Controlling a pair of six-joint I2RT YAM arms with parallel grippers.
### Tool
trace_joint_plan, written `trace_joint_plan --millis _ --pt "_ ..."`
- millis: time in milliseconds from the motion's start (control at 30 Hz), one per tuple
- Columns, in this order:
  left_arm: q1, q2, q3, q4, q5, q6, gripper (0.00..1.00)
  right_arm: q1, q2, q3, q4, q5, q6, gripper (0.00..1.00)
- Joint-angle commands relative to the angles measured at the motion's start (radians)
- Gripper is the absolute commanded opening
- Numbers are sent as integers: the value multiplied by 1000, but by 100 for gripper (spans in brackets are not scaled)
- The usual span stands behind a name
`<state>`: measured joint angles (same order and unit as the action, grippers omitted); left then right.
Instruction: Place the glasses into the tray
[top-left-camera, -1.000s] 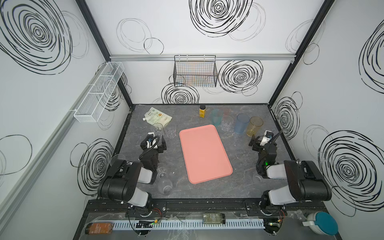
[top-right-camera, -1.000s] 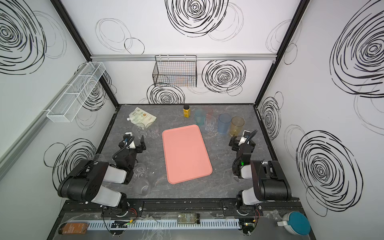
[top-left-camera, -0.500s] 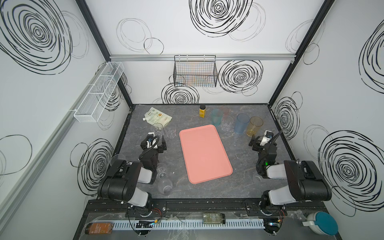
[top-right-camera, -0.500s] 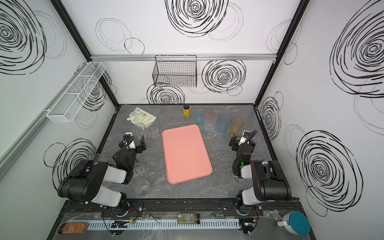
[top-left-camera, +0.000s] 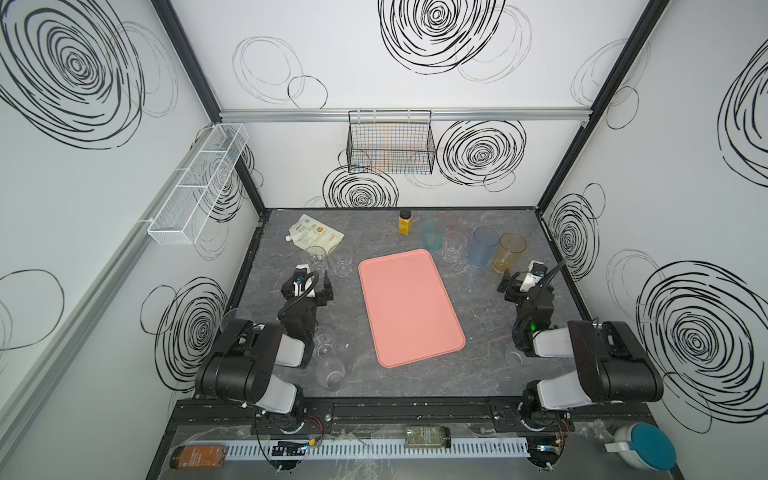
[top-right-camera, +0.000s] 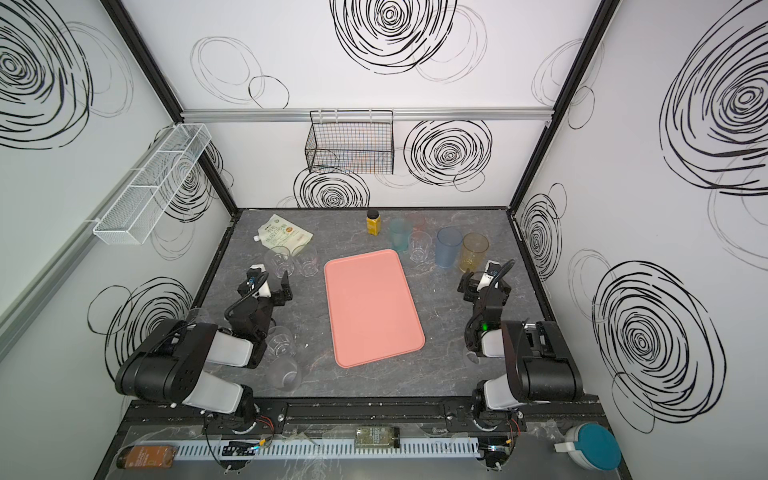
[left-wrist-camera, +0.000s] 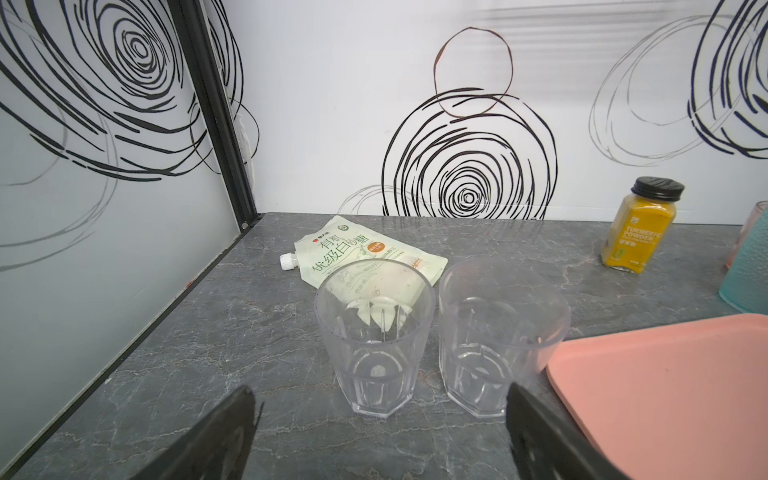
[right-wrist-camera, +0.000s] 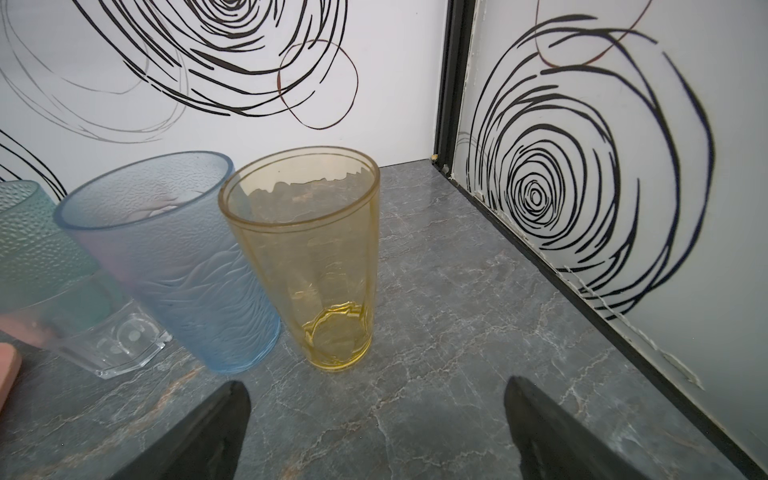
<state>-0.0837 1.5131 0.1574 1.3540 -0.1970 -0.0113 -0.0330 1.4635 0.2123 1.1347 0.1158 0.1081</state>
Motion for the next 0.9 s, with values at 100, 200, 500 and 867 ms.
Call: trace_joint_plan --millis 100,200,500,867 --pt "8 -14 19 45 13 -1 96 4 9 -1 43 13 -12 100" --pt "9 -14 18 45 14 0 96 4 8 -1 43 14 -12 100" --pt "98 -10 -2 94 221 -49 96 -4 8 2 39 -4 -10 100" --pt "-40 -239 -20 -85 10 44 96 71 -148 108 -244 147 -36 100"
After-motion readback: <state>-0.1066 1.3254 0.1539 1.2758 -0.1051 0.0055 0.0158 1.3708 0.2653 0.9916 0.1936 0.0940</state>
